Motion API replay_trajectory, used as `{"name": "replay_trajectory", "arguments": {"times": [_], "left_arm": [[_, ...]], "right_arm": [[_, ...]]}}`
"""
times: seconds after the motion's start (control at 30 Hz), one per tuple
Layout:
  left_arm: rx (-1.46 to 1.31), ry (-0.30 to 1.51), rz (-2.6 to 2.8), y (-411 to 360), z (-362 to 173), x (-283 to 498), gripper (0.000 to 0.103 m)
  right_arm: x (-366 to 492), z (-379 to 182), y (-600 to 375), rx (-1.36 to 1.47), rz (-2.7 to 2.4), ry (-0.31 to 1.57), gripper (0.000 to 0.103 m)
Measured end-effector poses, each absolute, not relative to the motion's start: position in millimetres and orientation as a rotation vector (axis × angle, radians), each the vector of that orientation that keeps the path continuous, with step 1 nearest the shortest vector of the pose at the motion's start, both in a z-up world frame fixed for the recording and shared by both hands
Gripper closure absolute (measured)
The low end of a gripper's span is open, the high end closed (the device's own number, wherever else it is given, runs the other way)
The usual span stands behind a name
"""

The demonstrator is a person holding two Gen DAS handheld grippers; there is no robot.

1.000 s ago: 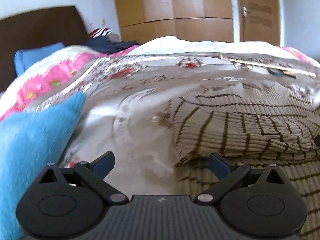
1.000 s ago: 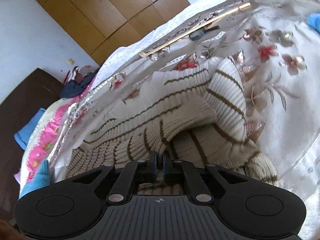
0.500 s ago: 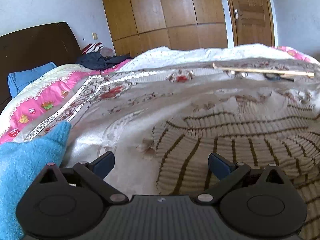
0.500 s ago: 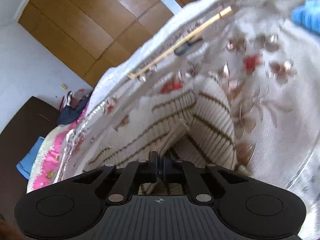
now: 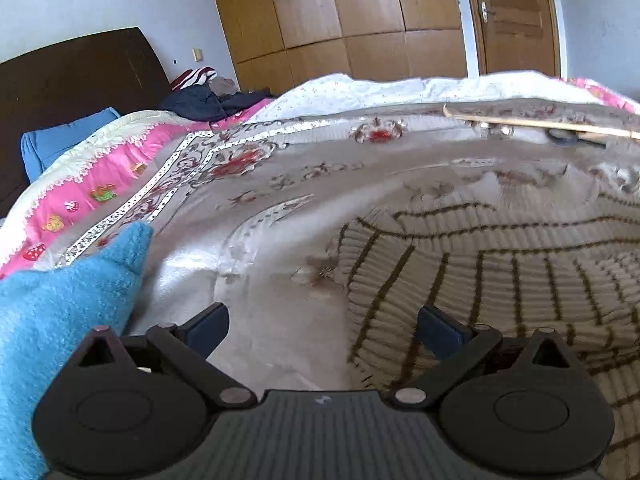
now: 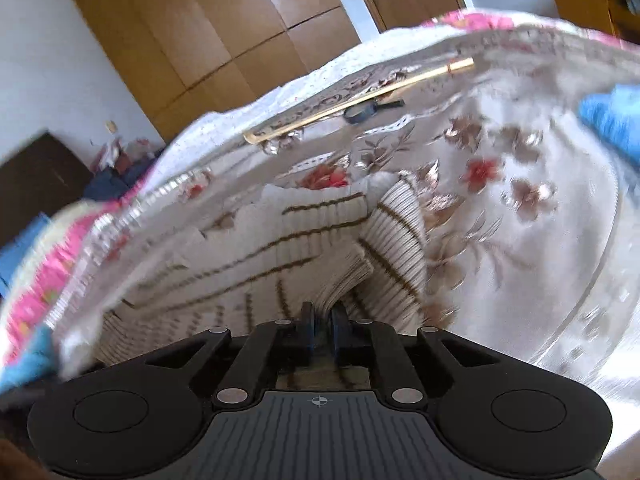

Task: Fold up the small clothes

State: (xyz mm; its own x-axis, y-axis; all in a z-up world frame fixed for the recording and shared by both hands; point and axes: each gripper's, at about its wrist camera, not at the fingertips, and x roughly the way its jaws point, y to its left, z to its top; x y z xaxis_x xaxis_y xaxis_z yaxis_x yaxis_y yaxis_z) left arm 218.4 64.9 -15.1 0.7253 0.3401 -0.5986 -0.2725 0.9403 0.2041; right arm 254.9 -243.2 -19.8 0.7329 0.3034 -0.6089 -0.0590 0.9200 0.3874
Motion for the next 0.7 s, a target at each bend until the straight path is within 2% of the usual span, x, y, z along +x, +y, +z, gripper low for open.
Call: {"name": "replay_trajectory", "arguments": {"times": [0.1,0.23,0.33,0.47,0.7], "left_arm": [[0.097,0.747,0.332,70,-25,222,0.000],[0.111,0.736,0.304,72,-14,197,0.000],[0.111,0.761,0.258,77,-5,160,0.000],[0.076,0.846,0.177,83,0,105,0.000],[-0.050,0.972,0.087,82,5,31,0.000]], "right_arm": [[261,-27,-243,0.320,0.179,0.809,0.089],[238,-12,-250,0.303,0.212,0.782,0.089],[206,4,-260,0.272,0.258,0.787,0.089],[149,14,-277,0.255,0.314,0.881,0.081],[63,14,-301,0.236,0.297,1.026,0.081]]}}
